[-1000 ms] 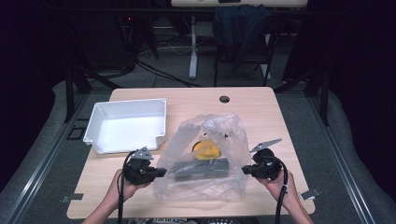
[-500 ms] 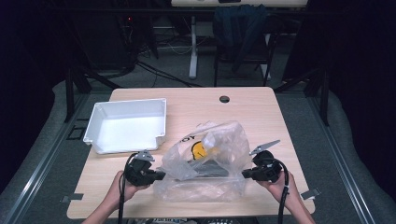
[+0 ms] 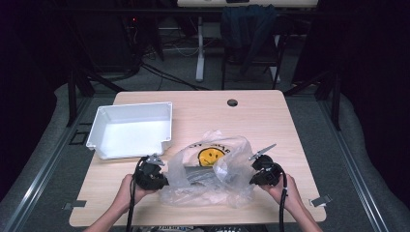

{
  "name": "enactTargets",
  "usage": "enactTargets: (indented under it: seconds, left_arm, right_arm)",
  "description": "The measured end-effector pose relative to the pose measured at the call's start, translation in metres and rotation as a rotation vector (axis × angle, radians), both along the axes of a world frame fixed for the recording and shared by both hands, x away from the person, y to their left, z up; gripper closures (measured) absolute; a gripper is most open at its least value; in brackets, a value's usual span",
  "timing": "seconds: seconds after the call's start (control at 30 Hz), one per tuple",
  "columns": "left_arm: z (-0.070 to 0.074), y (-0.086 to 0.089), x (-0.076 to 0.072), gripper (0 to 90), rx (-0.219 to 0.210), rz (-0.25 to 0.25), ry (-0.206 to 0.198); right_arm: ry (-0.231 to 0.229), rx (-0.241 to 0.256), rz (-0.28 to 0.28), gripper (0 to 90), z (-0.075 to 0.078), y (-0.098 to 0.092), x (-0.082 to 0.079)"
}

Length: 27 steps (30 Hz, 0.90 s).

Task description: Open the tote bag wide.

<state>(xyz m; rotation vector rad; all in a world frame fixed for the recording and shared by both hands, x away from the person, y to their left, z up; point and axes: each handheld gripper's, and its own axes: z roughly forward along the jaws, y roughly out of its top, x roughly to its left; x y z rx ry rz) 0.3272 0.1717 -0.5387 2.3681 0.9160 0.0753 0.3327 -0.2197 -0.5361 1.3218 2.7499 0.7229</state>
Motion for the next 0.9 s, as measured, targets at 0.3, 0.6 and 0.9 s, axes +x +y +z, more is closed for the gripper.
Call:
enactTargets:
  seconds: [0.3,0.6,0.9]
  left_arm:
    - [0.026,0.009,-0.010,35.7,-0.032,0.023,-0.120]
    - [0.036,-0.012,-0.012,57.7,-0.050,-0.014,-0.255]
    - [0.022,-0.015,-0.007,86.5,-0.054,-0.014,-0.213]
  right_arm:
    - [-0.006,0.000,-0.011,90.0,0.000,-0.001,-0.001]
    - [-0.027,0.008,-0.016,89.8,0.002,-0.001,-0.003]
    - [-0.085,0.007,-0.011,53.1,0.016,-0.006,-0.013]
